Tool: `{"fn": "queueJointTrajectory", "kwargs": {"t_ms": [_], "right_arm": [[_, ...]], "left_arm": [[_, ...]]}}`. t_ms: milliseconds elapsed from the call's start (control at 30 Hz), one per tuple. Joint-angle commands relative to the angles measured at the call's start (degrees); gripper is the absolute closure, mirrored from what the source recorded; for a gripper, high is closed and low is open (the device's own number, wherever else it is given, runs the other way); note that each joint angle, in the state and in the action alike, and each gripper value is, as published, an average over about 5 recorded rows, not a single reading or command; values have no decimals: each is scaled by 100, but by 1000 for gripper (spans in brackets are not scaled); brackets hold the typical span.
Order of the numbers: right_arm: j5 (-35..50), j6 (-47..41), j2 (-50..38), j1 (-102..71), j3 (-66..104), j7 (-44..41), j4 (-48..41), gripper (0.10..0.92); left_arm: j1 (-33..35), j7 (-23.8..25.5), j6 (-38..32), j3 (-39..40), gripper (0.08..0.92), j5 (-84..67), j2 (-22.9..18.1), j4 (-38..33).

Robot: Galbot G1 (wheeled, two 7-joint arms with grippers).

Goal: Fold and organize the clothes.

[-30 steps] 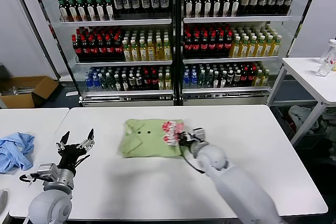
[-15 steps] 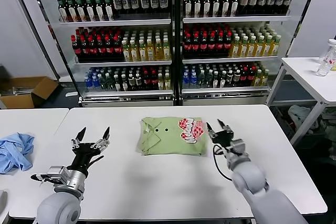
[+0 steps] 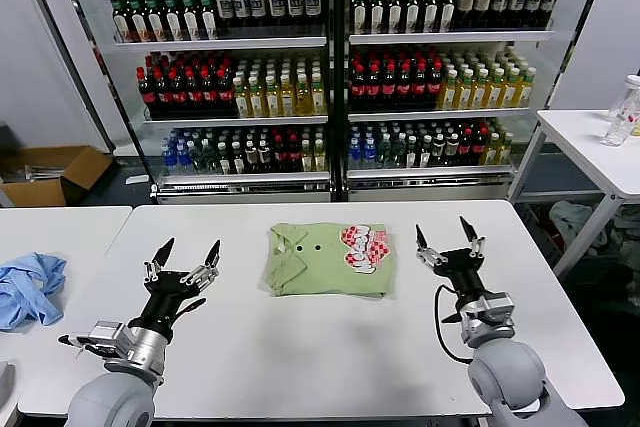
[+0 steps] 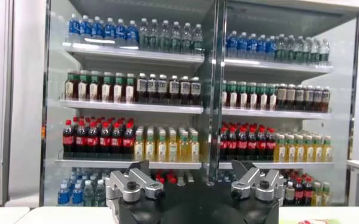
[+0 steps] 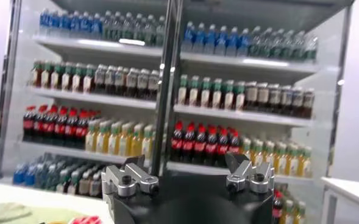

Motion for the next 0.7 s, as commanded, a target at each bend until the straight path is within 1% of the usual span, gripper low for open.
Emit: {"fn": "queueJointTrajectory", "kwargs": {"t_ms": [33,333,700], "right_arm": [[-157,306,37,-601,521,173,685,203],[-215,212,73,-911,615,159,920,203],[-234,216,92,-1021,601,220,1037,203]], "left_arm": [[142,66,45,-15,177,84,-107,-267],[422,77,71,-81,177,179,-235,-444],[643,109,64,-260,177,227,-241,-573]]}}
